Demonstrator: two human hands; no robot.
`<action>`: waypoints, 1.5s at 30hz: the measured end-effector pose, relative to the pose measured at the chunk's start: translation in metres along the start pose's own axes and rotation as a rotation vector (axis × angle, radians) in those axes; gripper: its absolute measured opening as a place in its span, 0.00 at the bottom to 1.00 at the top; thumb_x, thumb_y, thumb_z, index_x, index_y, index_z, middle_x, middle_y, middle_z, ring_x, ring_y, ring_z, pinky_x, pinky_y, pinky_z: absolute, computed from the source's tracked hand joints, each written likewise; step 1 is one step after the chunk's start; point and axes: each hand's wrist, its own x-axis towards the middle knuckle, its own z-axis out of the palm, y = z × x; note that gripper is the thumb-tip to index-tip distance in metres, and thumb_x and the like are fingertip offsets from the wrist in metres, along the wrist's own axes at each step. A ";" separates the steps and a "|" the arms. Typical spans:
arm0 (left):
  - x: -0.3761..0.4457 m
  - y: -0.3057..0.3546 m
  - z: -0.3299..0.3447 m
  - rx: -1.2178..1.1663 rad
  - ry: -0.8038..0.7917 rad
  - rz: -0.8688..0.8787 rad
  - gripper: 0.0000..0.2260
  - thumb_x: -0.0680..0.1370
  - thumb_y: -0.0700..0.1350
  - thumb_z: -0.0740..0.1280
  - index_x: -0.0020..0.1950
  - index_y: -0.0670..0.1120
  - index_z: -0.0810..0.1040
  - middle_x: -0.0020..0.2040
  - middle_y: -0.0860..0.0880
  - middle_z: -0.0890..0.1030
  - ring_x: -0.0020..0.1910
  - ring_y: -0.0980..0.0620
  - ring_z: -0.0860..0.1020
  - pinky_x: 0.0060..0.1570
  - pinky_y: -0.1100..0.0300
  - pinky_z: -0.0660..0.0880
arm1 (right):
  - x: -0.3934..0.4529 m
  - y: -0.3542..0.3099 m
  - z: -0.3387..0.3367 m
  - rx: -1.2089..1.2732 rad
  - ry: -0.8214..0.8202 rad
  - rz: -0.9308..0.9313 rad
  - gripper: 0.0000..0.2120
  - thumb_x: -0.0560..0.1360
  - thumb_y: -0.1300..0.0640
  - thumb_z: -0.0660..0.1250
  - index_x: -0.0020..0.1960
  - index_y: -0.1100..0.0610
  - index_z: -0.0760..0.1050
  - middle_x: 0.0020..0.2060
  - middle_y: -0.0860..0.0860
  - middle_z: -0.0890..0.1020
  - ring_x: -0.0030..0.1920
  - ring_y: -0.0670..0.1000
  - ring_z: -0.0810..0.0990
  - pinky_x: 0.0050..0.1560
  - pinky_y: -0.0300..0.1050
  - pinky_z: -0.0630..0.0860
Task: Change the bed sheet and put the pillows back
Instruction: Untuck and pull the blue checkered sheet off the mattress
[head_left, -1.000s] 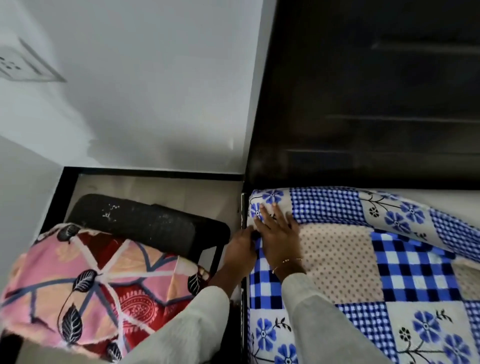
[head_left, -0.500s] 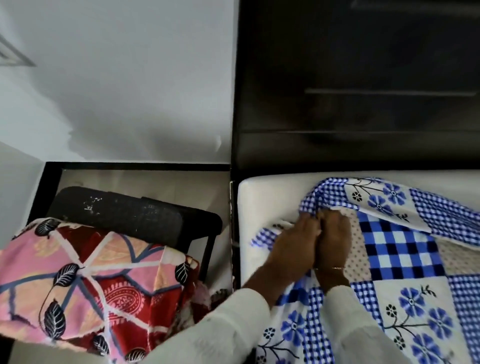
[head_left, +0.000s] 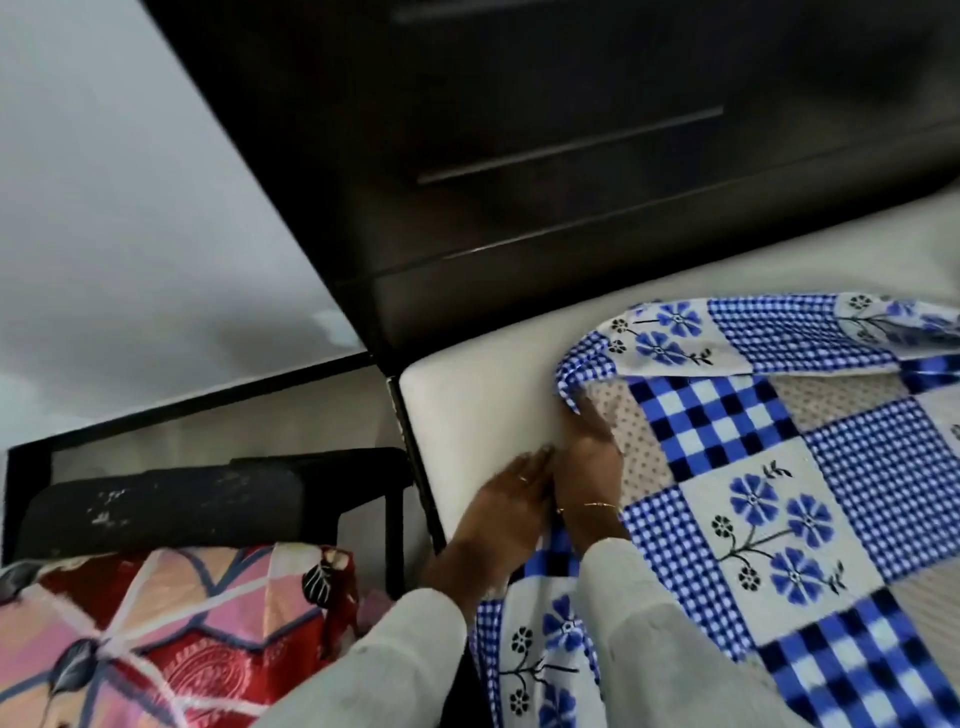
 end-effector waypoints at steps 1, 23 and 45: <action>0.012 0.013 -0.002 -0.038 0.008 0.015 0.14 0.64 0.46 0.67 0.46 0.44 0.85 0.49 0.47 0.84 0.46 0.50 0.83 0.51 0.61 0.72 | 0.002 0.008 -0.011 0.065 0.111 0.051 0.22 0.66 0.78 0.63 0.60 0.68 0.75 0.57 0.64 0.78 0.54 0.61 0.80 0.55 0.47 0.75; 0.054 0.177 -0.038 0.002 -0.223 -0.098 0.28 0.72 0.43 0.66 0.71 0.38 0.66 0.71 0.36 0.66 0.70 0.37 0.65 0.64 0.43 0.67 | -0.136 0.105 -0.131 0.219 0.168 0.325 0.21 0.72 0.56 0.57 0.60 0.63 0.77 0.57 0.68 0.77 0.56 0.67 0.77 0.54 0.61 0.75; -0.279 0.790 -0.110 -0.490 -0.362 1.088 0.18 0.70 0.43 0.55 0.52 0.37 0.79 0.48 0.42 0.83 0.49 0.45 0.82 0.52 0.53 0.77 | -0.789 0.233 -0.412 0.026 0.823 1.137 0.24 0.68 0.55 0.50 0.46 0.68 0.80 0.43 0.65 0.82 0.42 0.63 0.82 0.43 0.51 0.79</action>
